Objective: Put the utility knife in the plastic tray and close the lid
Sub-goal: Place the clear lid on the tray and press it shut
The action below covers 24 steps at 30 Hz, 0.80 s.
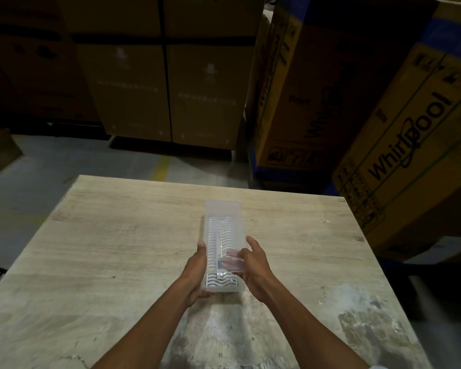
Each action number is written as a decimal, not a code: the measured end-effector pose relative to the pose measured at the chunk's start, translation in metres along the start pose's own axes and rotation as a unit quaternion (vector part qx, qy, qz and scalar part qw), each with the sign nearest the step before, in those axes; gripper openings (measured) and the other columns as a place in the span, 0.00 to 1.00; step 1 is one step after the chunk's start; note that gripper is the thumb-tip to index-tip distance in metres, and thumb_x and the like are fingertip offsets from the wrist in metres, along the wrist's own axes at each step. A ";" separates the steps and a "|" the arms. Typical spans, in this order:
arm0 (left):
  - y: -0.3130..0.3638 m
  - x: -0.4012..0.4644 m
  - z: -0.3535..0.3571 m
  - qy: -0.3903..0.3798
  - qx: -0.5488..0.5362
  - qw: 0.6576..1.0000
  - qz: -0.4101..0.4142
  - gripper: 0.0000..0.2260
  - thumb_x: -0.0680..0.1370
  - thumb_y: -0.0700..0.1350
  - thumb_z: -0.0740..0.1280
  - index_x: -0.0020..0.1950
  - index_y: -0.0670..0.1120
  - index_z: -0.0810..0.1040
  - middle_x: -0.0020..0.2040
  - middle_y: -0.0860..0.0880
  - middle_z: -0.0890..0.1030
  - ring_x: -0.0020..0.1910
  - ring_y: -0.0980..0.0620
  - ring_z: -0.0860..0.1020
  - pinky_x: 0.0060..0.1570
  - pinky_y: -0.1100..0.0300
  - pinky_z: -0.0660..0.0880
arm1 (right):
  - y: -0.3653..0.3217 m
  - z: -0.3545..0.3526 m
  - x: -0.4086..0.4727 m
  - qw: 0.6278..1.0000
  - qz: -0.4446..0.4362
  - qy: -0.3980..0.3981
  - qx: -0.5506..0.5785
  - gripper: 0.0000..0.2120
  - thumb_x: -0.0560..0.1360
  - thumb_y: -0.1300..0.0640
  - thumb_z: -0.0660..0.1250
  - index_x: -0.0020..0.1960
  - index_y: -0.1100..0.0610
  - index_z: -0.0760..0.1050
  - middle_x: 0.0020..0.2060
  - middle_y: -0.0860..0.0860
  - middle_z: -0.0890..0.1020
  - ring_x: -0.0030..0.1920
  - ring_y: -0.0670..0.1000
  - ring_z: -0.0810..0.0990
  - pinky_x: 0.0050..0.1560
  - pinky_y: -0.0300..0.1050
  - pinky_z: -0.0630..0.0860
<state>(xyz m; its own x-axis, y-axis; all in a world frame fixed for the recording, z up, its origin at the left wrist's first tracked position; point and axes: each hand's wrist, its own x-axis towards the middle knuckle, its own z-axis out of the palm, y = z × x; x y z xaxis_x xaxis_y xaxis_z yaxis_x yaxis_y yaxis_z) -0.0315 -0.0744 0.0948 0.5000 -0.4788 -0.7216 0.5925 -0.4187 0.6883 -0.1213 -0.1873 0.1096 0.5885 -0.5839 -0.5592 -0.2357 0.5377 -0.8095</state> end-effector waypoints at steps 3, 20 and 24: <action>0.000 -0.001 -0.002 0.004 0.012 1.000 -0.002 0.25 0.82 0.63 0.50 0.62 0.50 0.78 0.52 0.43 0.86 0.48 0.44 0.85 0.46 0.49 0.82 | 0.003 0.001 0.002 1.000 0.004 0.005 -0.019 0.32 0.80 0.69 0.54 0.81 0.52 0.52 0.53 0.61 0.84 0.42 0.59 0.89 0.38 0.49 0.83; -0.016 0.015 -0.007 0.094 0.073 0.992 0.036 0.15 0.82 0.41 0.61 0.68 0.49 0.75 0.58 0.41 0.81 0.48 0.41 0.84 0.41 0.44 0.85 | 0.027 -0.020 -0.008 0.952 -0.049 0.012 -0.301 0.30 0.79 0.61 0.64 0.78 0.49 0.59 0.57 0.52 0.79 0.52 0.55 0.84 0.38 0.46 0.85; -0.023 0.025 -0.010 0.126 0.096 0.987 0.033 0.10 0.80 0.42 0.66 0.61 0.43 0.78 0.56 0.37 0.81 0.49 0.37 0.83 0.41 0.38 0.84 | 0.030 -0.021 -0.003 0.917 -0.069 0.027 -0.391 0.28 0.78 0.56 0.66 0.76 0.53 0.61 0.57 0.56 0.81 0.51 0.59 0.85 0.39 0.49 0.86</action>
<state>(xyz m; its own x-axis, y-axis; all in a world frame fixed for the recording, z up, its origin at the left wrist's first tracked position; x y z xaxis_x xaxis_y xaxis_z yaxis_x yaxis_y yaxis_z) -0.0266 -0.0690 0.0601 0.6884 -0.3132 -0.6542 0.4354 -0.5430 0.7181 -0.1466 -0.1825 0.0826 0.6201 -0.6543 -0.4328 -0.6570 -0.1317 -0.7423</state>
